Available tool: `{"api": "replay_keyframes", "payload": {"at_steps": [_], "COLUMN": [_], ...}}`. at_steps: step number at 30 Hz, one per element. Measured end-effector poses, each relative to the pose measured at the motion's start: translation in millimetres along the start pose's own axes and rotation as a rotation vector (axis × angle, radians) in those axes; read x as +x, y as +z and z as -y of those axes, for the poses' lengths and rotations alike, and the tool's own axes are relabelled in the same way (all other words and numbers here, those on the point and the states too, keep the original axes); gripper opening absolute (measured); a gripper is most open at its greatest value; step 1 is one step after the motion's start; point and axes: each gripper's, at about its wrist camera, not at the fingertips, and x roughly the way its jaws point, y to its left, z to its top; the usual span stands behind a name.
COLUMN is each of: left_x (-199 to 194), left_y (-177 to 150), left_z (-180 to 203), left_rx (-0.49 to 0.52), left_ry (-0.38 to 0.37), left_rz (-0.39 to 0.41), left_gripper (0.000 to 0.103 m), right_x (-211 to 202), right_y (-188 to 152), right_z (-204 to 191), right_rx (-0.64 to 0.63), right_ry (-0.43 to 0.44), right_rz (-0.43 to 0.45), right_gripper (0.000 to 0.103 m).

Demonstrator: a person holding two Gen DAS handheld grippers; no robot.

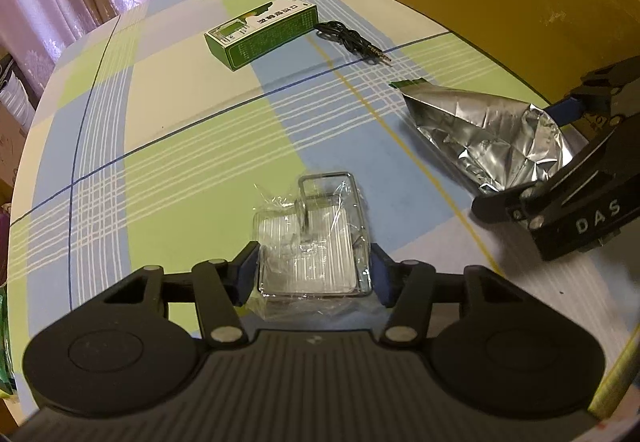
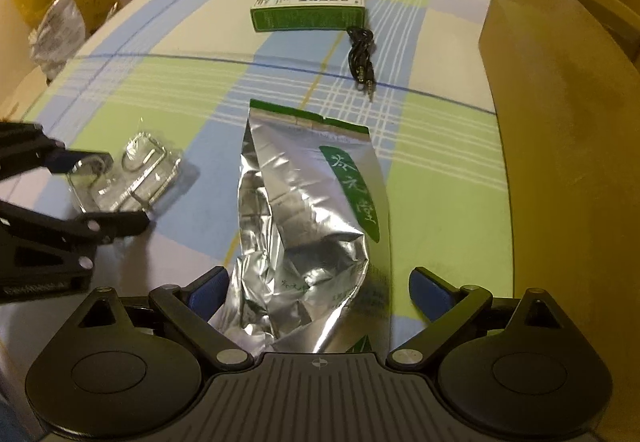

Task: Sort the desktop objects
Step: 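Lift both held items up off the table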

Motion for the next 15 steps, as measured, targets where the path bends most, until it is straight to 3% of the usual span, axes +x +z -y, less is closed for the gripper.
{"api": "replay_keyframes", "payload": {"at_steps": [5,9,15], "left_x": [-1.0,-1.4,-2.5], "left_y": [-0.7,-1.2,-2.4], "left_z": [0.6,1.1,-2.0], "left_rx": [-0.001,-0.010,-0.035], "left_ry": [-0.005,-0.005,-0.012], "left_rz": [-0.001,-0.010,-0.017], "left_gripper": [0.052,0.052,0.052], "right_x": [1.9,-2.3,-6.7], "right_y": [2.6,5.8,5.8], "right_z": [0.6,0.5,-0.6], "right_rx": [-0.013,-0.008,-0.008], "right_ry": [-0.006,-0.005,-0.015], "right_rz": [-0.006,0.014,0.026], "right_gripper": [0.093,0.072,0.059]}}
